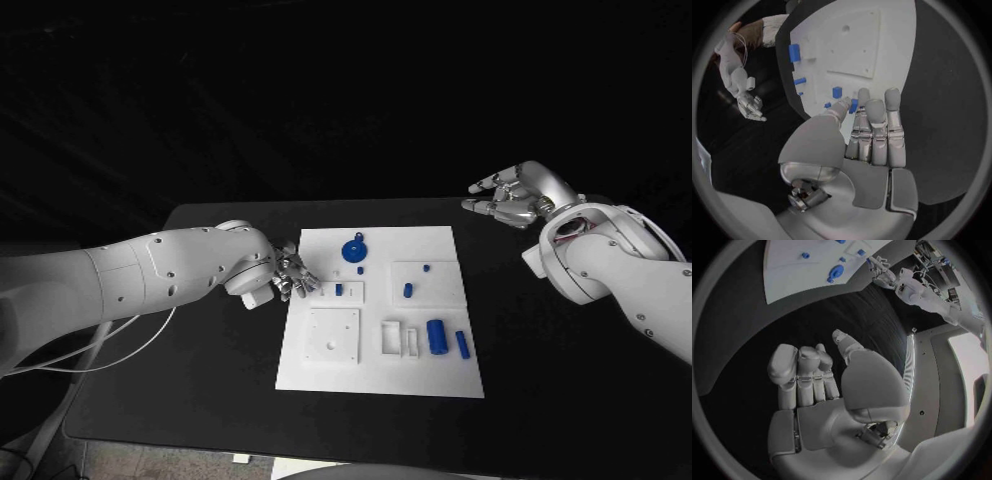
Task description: Assemble the parts on the task board
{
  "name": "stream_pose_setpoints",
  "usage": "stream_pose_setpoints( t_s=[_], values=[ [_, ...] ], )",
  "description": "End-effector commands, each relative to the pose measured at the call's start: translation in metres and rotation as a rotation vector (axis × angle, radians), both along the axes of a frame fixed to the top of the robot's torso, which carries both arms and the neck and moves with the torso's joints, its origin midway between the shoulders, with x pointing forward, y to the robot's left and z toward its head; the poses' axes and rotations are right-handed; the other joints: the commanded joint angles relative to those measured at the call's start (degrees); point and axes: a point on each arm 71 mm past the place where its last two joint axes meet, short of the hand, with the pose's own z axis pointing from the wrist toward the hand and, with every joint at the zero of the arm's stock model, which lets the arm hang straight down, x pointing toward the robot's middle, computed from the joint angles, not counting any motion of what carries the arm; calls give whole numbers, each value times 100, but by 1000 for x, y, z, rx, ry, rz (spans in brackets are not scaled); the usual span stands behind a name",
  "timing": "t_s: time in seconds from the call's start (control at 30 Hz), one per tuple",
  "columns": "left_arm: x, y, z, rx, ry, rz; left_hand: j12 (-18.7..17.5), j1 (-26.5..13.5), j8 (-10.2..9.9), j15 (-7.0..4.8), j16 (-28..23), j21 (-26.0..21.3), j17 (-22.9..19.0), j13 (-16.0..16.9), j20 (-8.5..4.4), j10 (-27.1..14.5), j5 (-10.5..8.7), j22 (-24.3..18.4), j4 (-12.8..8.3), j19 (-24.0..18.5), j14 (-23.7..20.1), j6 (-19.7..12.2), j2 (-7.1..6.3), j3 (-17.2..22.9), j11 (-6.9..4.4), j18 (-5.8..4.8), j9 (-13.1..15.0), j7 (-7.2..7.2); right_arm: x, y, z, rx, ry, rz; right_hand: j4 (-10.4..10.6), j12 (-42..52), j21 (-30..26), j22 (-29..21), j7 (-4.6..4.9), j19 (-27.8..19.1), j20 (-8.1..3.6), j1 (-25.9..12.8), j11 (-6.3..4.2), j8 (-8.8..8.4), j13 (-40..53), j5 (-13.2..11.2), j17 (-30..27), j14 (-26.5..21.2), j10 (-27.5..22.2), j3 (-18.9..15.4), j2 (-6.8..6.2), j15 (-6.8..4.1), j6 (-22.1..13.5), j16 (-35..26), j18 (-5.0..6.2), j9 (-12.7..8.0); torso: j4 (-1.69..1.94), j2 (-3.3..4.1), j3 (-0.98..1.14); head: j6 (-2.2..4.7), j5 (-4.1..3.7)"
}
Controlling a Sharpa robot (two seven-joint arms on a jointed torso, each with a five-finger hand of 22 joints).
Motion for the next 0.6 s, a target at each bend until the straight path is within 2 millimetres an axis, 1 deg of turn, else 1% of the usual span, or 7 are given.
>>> stream_pose_setpoints(
  t_s=[0.03,0.07,0.17,0.37,0.47,0.53,0.6],
  values=[
    [0,-5,7,-89,-29,-34,23,22,-24,-18,24,51,8,-3,-15,234,28,115,-883,-39,17,85,-47,918,4,83,26,-53,-1,1,-1,1,3,12,-1,-29,-19,748,2,167,15,-13,1,-13,-7,29,-9,-4,-12,24,0,12,4,-29,70,3,-18,1,4,18,6],
    [0,-5,9,-111,-34,-43,25,24,-51,-29,21,82,8,-6,-24,236,31,112,-893,-46,22,100,-52,928,2,79,56,-51,-1,1,-1,2,4,16,-1,-29,-19,748,2,167,15,-13,1,-13,-7,29,-9,-4,-12,24,0,12,4,-29,70,3,-19,2,3,20,4],
    [-1,-6,15,-174,-49,-78,36,30,-308,-33,9,136,15,-13,-30,234,27,105,-918,-51,43,212,-64,945,-7,88,344,-58,-2,3,-2,6,6,35,-10,-35,-26,746,2,165,15,4,0,-13,-12,26,-20,-7,-15,28,3,11,3,-40,70,2,-15,-1,6,36,4],
    [-5,-18,26,-375,-65,-216,36,74,-528,-31,-3,151,20,-16,-22,234,-107,99,-929,-63,47,263,-15,901,-5,95,489,-48,-11,16,0,-1,-30,130,-163,-30,-43,743,12,156,15,103,1,-12,-7,56,-10,-6,-19,69,25,10,4,-31,70,2,-5,-2,10,87,-9],
    [-10,-26,30,-489,-48,-275,-23,119,-629,-18,-34,133,4,-39,-10,235,-188,91,-912,-76,32,281,15,839,5,99,523,-41,-19,27,3,-12,-78,208,-376,-20,-44,742,13,150,13,95,2,-13,3,89,6,-8,-16,106,75,10,7,-21,69,2,-7,2,4,145,-23],
    [-13,-30,32,-553,-28,-303,-40,121,-682,-16,-46,120,-2,-43,-6,230,-179,90,-905,-83,25,288,28,820,10,101,547,-34,-25,35,5,-20,-110,254,-546,17,6,755,19,156,12,220,-1,-15,31,216,39,-3,9,186,105,8,35,13,59,1,0,1,1,188,-28],
    [-18,-36,34,-633,4,-335,-59,128,-725,-9,-55,101,-4,-48,1,222,-235,88,-905,-103,9,290,49,811,17,99,567,-29,-32,45,5,-35,-141,313,-781,53,35,758,20,148,4,198,-4,-15,63,247,62,-8,30,249,143,7,62,28,41,0,1,-2,2,214,-27]
  ],
)
